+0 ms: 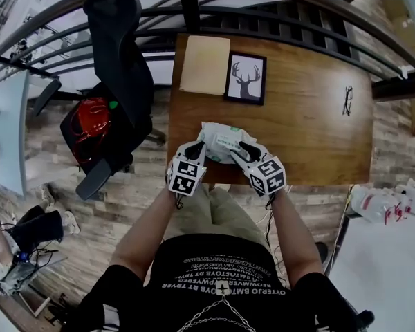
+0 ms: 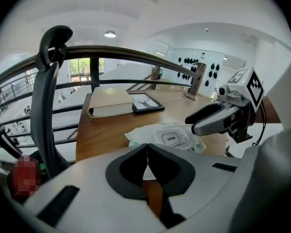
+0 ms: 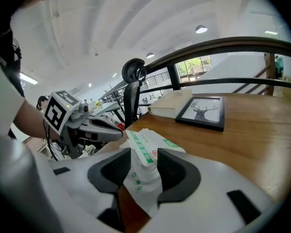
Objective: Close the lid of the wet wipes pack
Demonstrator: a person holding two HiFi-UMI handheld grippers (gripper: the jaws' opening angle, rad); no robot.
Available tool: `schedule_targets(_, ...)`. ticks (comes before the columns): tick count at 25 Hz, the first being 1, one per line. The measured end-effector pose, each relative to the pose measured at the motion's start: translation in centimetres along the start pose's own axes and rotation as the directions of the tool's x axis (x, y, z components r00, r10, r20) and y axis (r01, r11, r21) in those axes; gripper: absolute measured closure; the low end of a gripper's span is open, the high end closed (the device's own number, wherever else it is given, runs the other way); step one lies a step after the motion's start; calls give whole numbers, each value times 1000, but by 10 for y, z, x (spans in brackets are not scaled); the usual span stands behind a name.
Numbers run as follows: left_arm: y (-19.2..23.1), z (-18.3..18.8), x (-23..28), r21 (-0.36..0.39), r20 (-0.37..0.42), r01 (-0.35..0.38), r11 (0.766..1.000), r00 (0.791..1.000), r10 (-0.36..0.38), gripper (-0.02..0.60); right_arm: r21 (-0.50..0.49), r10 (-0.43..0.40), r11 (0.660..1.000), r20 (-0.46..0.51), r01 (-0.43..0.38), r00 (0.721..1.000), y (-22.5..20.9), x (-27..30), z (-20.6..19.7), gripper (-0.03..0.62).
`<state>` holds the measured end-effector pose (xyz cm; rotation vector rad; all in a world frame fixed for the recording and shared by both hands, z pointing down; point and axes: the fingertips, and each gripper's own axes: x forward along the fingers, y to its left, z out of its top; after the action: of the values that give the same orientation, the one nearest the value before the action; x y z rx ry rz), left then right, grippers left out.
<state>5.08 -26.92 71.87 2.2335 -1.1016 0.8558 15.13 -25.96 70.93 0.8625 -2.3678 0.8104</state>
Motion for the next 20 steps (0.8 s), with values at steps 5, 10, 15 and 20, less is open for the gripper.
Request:
schedule_targets(5,1,3,-9,-31,10,-26,999,1000,26,554,-5,58,998,-10,-58,998,11,0,-8,404)
schedule_targets(10,-3,9,-17,-27,27,-37,999,999,38,554,61,77,995,8,-77,997,15,9,-13,443)
schedule_targets(15,-10,12,-21,-14,30,-29,999,999,30,554,149,-22,988,-30,26,999,1,20,-29,558)
schedule_targets(20,-12,21,-29,10,34,-34,999,999,34,554,108,-113,987,-43,117,993,-5,26,-33,579)
